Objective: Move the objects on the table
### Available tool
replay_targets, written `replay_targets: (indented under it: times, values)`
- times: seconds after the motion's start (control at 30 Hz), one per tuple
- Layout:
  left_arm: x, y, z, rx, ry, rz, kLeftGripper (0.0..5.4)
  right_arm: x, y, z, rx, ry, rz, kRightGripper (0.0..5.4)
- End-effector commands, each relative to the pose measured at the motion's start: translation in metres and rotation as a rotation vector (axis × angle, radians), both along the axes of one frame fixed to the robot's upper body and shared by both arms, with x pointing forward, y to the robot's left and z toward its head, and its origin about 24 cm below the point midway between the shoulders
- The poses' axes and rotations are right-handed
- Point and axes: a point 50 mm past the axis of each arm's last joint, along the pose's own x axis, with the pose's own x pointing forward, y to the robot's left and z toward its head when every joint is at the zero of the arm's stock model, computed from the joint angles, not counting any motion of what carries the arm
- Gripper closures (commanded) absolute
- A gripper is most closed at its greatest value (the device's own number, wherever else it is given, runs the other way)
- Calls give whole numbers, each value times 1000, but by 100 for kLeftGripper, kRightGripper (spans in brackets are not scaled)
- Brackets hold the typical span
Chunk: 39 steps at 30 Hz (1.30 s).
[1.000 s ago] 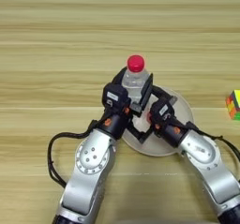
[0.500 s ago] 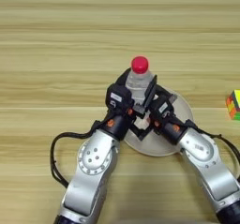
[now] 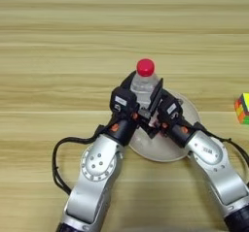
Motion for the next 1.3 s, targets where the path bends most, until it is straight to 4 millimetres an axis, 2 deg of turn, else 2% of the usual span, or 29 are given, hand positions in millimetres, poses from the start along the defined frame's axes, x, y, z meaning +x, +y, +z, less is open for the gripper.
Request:
replay_targets:
  times: [0.03,0.37,0.53,0.77,1.17,1.3]
  values:
    - [2,-2,6,-27,-21,0,245,1,4,2,12,-1,10,184]
    - [2,-2,6,-15,-26,5,245,3,2,2,17,3,-2,199]
    - [2,-2,7,-12,-28,11,174,5,2,4,24,-2,-11,205]
    - [0,0,15,-50,-65,8,120,12,-5,6,34,-11,-70,217]
    - [3,9,17,-50,-82,45,13,30,-22,18,67,-41,-182,217]
    - [6,19,19,-57,-91,96,0,41,-36,25,77,-68,-264,217]
